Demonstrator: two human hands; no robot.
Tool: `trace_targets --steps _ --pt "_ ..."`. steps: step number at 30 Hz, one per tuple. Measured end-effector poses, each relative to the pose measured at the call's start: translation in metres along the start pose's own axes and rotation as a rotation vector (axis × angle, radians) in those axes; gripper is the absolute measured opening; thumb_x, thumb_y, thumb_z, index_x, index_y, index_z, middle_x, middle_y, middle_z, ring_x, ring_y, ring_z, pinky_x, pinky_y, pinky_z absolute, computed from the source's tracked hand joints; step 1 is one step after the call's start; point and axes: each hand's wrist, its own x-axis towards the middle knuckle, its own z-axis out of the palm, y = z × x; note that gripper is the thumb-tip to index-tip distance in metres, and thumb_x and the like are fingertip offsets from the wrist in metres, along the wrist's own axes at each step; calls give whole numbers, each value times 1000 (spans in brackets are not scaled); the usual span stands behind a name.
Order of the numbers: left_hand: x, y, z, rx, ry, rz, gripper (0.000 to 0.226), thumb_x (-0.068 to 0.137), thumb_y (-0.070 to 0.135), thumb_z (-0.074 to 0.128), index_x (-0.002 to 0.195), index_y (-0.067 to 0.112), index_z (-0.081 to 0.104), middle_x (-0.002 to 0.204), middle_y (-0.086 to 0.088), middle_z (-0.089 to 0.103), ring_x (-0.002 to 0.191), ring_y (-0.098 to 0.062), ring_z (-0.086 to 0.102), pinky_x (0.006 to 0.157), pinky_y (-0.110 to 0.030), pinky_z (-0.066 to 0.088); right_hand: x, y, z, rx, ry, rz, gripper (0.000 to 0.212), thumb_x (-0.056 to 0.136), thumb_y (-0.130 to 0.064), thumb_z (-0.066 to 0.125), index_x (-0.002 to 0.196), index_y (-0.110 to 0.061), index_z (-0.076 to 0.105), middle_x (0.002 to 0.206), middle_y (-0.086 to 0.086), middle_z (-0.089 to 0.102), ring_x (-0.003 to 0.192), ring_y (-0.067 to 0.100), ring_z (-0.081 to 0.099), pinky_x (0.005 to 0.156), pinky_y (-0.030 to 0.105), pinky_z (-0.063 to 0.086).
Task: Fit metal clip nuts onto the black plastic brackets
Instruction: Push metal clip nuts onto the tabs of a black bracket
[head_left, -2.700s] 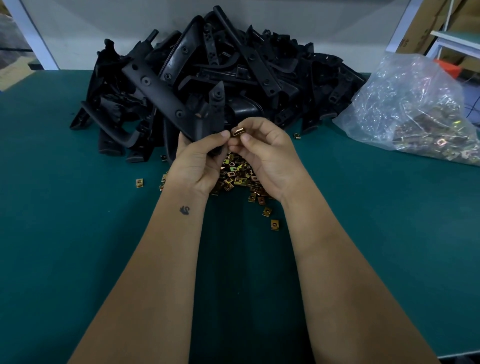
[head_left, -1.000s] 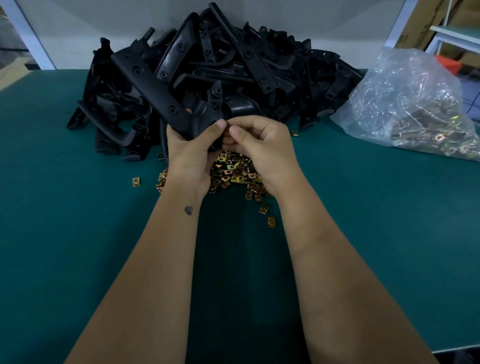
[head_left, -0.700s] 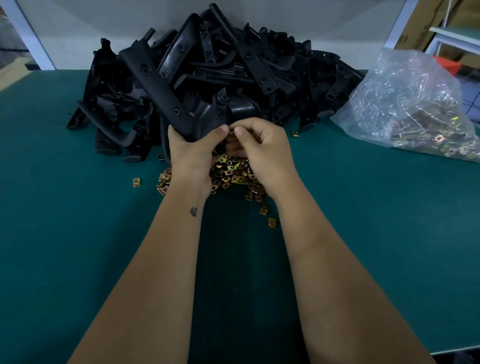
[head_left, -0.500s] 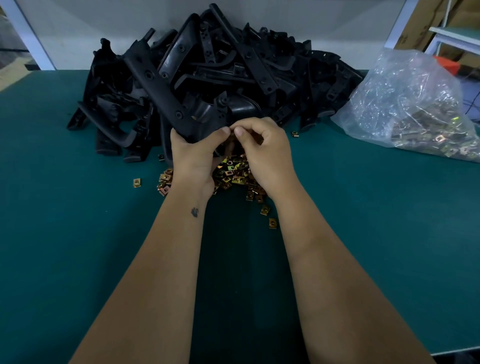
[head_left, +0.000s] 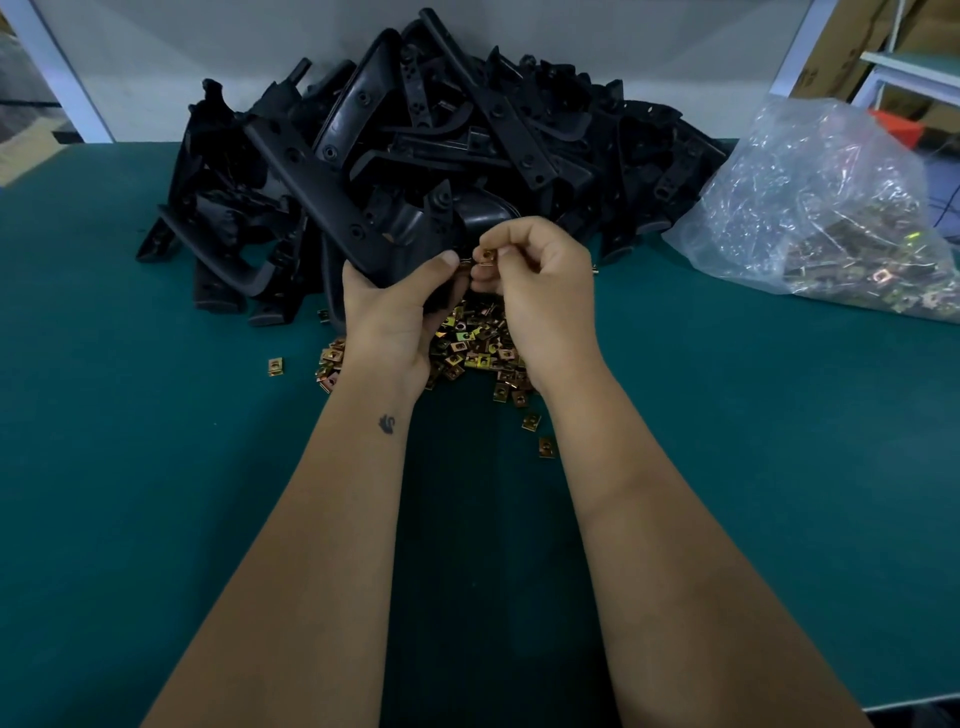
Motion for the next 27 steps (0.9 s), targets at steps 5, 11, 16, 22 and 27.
trace_targets --steps 5,11,16,22,27 --pt "1 -1 -2 59 -1 9 45 79 -2 78 114 15 54 112 -8 69 101 -20 70 81 -33 58 2 2 -3 90 33 77 25 94 8 48 91 -4 70 87 6 69 74 6 68 74 25 59" --pt "1 0 0 -69 -20 -38 37 82 -1 75 110 17 58 100 1 72 89 -11 71 71 -25 55 2 2 -5 201 56 94 12 88 7 63 94 0 71 85 5 71 81 10 70 84 32 59" --pt "-2 0 1 -92 -129 -109 32 86 4 72 113 15 57 101 2 72 93 -10 70 72 -23 55 3 1 -8 307 56 104 20 86 10 65 99 -4 70 97 13 69 92 18 69 87 32 58" --pt "-6 2 1 -33 -225 -102 40 84 6 73 118 17 55 101 5 75 93 -7 72 73 -24 55 3 -2 -9 490 31 215 13 86 10 65 90 -1 71 86 10 73 86 17 72 85 28 58" --pt "-8 3 1 -18 -267 -91 35 87 2 70 115 19 56 100 5 76 92 -7 72 74 -24 55 4 -2 -9 552 -14 256 12 89 8 61 87 -1 69 86 11 72 85 20 70 83 30 59"
